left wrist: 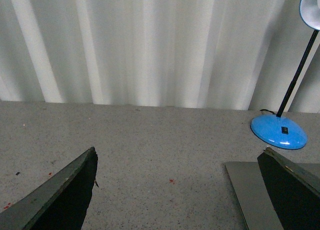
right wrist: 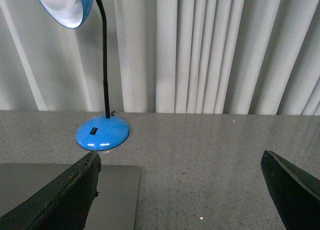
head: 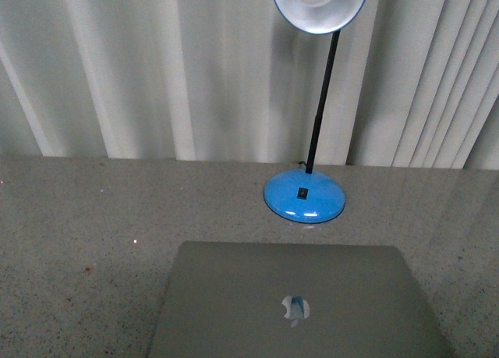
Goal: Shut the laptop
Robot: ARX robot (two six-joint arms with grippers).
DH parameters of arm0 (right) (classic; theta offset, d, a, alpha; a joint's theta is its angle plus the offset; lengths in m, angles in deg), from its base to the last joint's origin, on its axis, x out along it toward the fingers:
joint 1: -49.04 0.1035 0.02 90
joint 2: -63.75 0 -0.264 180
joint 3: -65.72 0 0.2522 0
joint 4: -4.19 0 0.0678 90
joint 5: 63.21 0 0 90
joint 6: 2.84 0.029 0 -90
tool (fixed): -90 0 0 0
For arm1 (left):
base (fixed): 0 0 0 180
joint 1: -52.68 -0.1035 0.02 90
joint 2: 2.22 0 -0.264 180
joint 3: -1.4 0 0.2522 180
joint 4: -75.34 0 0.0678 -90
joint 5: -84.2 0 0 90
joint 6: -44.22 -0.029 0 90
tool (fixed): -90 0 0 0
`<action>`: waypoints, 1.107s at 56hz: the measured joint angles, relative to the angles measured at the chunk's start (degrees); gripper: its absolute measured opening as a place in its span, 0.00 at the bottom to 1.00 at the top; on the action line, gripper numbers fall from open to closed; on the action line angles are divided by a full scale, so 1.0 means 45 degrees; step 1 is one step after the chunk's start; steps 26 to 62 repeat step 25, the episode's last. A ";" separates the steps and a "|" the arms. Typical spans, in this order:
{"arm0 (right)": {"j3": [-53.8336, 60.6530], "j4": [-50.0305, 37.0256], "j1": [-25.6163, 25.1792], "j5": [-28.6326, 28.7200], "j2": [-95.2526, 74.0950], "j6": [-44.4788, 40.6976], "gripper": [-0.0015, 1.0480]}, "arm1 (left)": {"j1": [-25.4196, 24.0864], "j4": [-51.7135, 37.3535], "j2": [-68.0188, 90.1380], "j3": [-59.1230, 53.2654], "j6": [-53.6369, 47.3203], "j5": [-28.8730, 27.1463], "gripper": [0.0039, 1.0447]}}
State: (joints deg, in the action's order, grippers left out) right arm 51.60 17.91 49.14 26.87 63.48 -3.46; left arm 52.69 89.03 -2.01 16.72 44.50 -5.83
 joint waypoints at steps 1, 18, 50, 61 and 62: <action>0.0000 0.0000 0.0000 0.0000 0.0000 0.0005 0.93 | 0.0000 0.0000 0.0000 0.0000 0.0000 0.0000 0.94; 0.0000 0.0000 0.0000 0.0000 0.0000 0.0005 0.93 | 0.0000 0.0000 0.0000 0.0000 0.0000 0.0000 0.94; 0.0000 0.0000 0.0000 0.0000 0.0000 0.0000 0.93 | 0.0000 0.0000 0.0000 0.0000 0.0000 0.0000 0.94; 0.0000 0.0000 0.0000 0.0000 0.0000 0.0000 0.93 | 0.0000 0.0000 0.0000 0.0000 0.0000 0.0000 0.94; 0.0000 0.0000 0.0000 0.0000 0.0000 0.0000 0.93 | 0.0000 0.0000 0.0000 0.0000 0.0000 0.0000 0.94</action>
